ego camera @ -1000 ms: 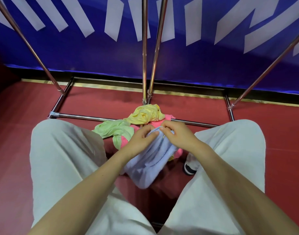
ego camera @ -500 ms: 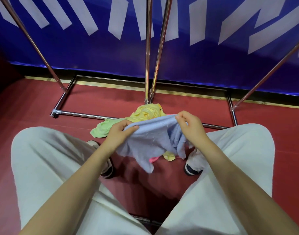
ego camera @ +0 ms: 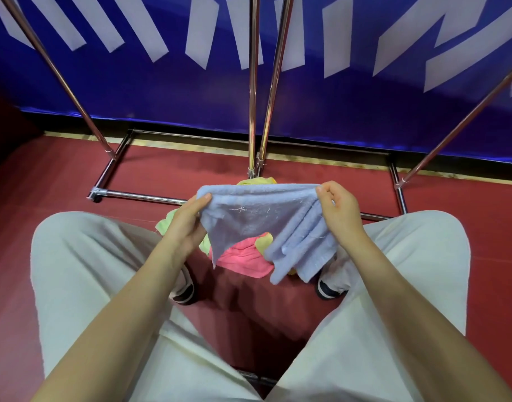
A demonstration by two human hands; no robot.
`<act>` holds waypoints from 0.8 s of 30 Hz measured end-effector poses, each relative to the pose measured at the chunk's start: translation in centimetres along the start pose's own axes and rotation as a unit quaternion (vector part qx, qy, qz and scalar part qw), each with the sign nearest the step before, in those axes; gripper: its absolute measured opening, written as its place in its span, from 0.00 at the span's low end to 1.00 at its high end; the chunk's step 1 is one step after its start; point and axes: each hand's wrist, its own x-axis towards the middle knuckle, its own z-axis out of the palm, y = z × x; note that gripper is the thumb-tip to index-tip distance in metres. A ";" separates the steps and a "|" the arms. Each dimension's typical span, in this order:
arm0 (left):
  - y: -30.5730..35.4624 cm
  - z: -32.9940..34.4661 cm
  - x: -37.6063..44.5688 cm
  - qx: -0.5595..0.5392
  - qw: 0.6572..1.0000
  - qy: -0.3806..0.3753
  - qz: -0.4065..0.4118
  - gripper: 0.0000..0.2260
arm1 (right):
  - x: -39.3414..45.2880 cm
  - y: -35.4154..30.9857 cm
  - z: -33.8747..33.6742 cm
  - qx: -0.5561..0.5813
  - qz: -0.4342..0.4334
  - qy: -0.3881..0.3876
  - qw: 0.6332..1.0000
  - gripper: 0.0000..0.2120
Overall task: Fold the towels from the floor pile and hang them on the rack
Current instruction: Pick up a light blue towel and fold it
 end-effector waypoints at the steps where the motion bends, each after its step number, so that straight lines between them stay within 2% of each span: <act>1: 0.1 0.0 -0.1 -0.020 1.000 0.002 -0.006 0.09 | 0.0 0.0 0.0 -0.002 -0.005 0.000 1.000 0.12; 5: 0.3 0.3 -0.1 -0.107 0.994 0.017 -0.014 0.08 | 0.1 0.0 0.2 -0.009 -0.010 0.004 1.000 0.12; 7: 0.3 -0.1 0.1 -0.108 0.993 0.040 -0.026 0.09 | 0.1 -0.1 0.3 -0.013 -0.011 0.003 1.000 0.13; 10: -0.2 -1.0 0.1 0.060 0.995 0.064 -0.047 0.11 | 0.1 -0.3 0.4 -0.006 -0.003 0.015 1.000 0.11; 12: -0.6 -1.0 -0.1 0.179 0.976 0.121 -0.029 0.06 | 0.2 -0.4 0.2 0.007 0.008 0.027 1.000 0.10; 14: -0.5 -0.8 -0.4 0.208 0.967 0.148 -0.022 0.12 | 0.3 -0.5 0.1 0.021 0.017 0.037 0.999 0.10; 16: -0.5 -0.7 -0.3 0.191 0.970 0.146 -0.026 0.20 | 0.3 -0.5 0.0 0.028 0.026 0.041 0.998 0.10; 17: -0.4 -0.5 -0.2 0.175 0.974 0.145 -0.023 0.20 | 0.3 -0.4 0.0 0.028 0.031 0.041 0.998 0.10; 20: -0.1 0.1 -0.3 0.122 0.982 0.140 -0.006 0.06 | 0.3 -0.2 0.1 0.024 0.036 0.033 0.999 0.10; 24: 0.2 0.7 -0.3 0.079 0.989 0.121 0.014 0.07 | 0.2 0.0 0.3 0.012 0.032 0.022 0.999 0.09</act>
